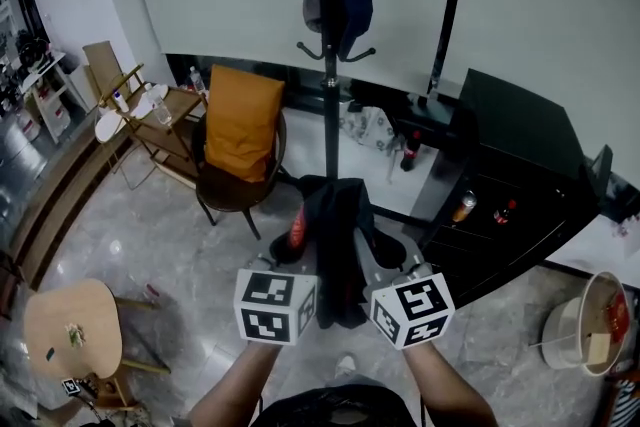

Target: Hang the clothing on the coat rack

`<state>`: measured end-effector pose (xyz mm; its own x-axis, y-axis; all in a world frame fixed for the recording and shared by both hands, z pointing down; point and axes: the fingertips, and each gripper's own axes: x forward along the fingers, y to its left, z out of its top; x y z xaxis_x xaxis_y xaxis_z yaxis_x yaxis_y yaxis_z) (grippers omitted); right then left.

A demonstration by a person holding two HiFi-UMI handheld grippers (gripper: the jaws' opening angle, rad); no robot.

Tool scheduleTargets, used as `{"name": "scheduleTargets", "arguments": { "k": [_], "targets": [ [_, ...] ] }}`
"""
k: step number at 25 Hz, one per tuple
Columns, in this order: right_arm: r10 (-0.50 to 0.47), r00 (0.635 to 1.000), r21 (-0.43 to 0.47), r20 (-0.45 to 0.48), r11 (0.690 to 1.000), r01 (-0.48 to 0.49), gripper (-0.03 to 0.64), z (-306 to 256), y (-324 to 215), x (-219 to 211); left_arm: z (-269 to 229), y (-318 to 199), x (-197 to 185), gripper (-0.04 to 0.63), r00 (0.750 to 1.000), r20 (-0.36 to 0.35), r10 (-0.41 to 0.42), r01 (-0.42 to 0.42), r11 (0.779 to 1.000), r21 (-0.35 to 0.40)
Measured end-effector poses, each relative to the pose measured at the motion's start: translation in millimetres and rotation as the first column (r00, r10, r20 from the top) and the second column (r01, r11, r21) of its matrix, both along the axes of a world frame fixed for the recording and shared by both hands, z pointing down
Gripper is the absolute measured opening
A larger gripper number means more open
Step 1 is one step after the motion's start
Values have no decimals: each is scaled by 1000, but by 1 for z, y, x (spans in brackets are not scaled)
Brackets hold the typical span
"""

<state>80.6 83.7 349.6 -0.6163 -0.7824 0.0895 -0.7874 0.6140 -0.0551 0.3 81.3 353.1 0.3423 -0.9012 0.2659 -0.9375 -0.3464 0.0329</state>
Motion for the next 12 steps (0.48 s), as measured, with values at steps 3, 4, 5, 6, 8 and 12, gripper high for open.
{"name": "scheduleTargets", "arguments": {
  "k": [3,4,5,6,8,12],
  "targets": [
    [-14,1000,6,7,1000,14,25,-2,-20,7,-2,-20,7,26,1000,6,-15,15,1000,4],
    [-19,1000,9,9,1000,19,25,-2,-27,10,-2,-26,10,26,1000,8,-20,20,1000,5],
    [-24,1000,10,10,1000,24,25,-2,-32,12,-2,-32,12,26,1000,10,-25,25,1000,5],
    [-28,1000,11,11,1000,28,25,-2,-38,15,-1,-37,15,26,1000,12,-29,29,1000,5],
    [-34,999,11,14,999,34,25,-1,-48,19,0,-46,19,26,999,15,-36,36,999,4],
    [-48,999,12,21,999,47,25,-1,-66,26,0,-62,25,26,999,20,-50,50,999,5]
  ]
}}
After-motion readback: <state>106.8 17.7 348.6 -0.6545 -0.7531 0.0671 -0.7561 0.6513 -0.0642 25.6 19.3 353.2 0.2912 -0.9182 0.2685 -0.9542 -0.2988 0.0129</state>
